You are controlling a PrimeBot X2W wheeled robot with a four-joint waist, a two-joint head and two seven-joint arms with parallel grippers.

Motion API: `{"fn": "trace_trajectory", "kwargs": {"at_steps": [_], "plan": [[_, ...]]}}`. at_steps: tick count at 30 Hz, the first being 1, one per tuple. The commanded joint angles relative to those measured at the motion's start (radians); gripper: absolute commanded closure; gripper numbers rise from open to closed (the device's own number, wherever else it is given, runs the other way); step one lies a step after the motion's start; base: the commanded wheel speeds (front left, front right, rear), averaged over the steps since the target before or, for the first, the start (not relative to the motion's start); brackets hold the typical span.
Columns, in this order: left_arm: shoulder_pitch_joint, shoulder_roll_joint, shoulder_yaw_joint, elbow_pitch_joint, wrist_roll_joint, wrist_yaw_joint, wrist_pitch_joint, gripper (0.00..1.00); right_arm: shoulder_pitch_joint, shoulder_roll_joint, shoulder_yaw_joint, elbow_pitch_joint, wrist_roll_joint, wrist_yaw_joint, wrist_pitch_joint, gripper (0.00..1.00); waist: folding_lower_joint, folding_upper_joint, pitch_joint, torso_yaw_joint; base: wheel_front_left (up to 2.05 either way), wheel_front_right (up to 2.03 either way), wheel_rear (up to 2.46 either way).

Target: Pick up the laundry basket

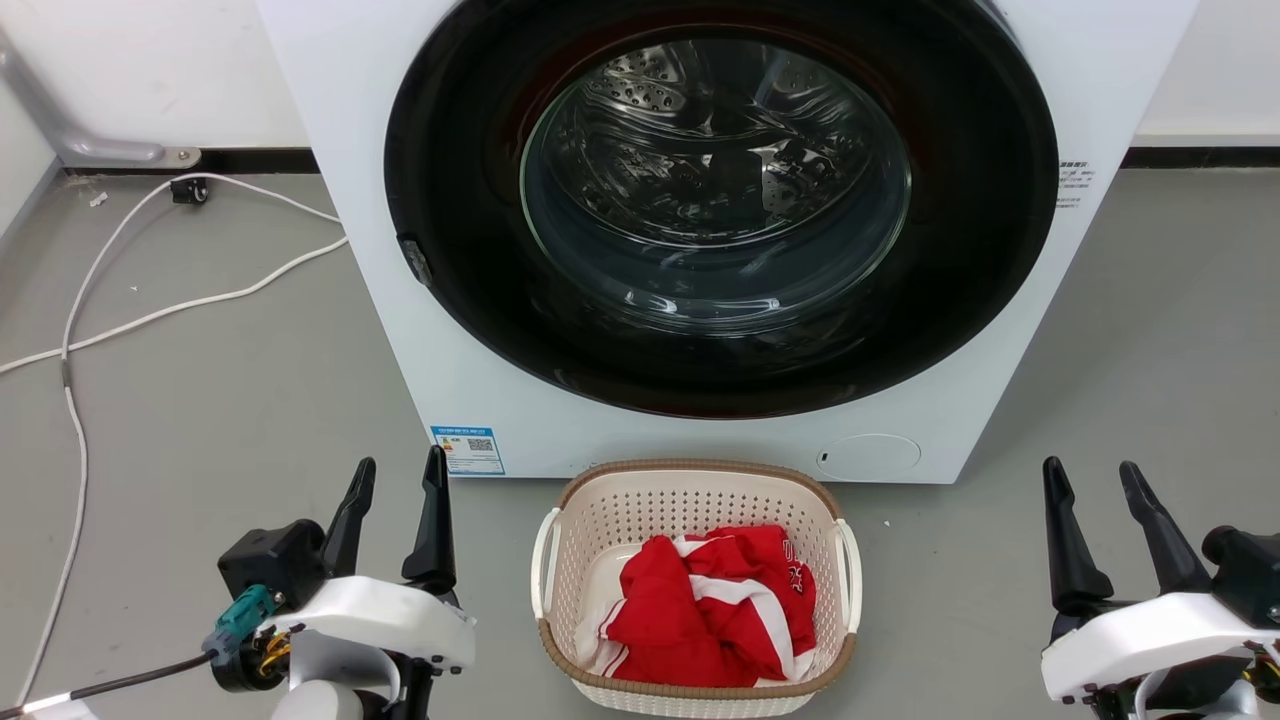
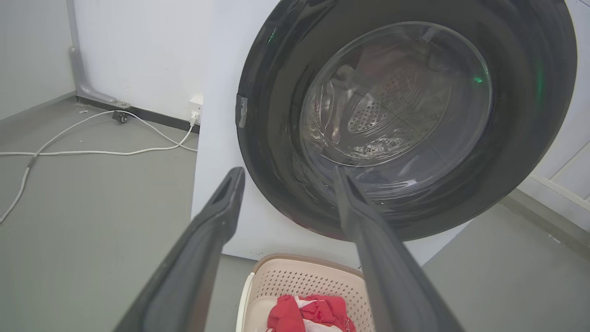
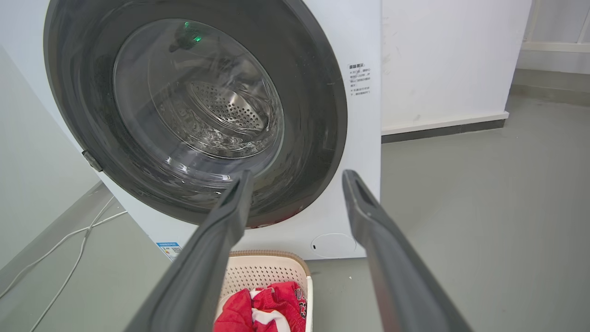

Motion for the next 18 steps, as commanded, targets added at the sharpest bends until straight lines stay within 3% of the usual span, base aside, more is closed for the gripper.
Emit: {"fn": "trace_trajectory", "kwargs": {"at_steps": [1, 18], "plan": [[-0.024, 0.008, -0.003, -0.004, 0.027, 0.005, -0.010, 0.00, -0.001, 0.003, 0.000, -0.012, -0.029, 0.000, -0.010, 0.00, 0.0000, 0.0000, 0.000, -0.001, 0.00, 0.00, 0.00], [-0.026, 0.010, -0.018, 0.011, 0.160, 0.021, -0.044, 0.00, 0.014, 0.004, 0.004, -0.023, -0.162, 0.000, -0.029, 0.00, 0.0000, 0.0000, 0.004, -0.010, 0.00, 0.00, 0.00]]}}
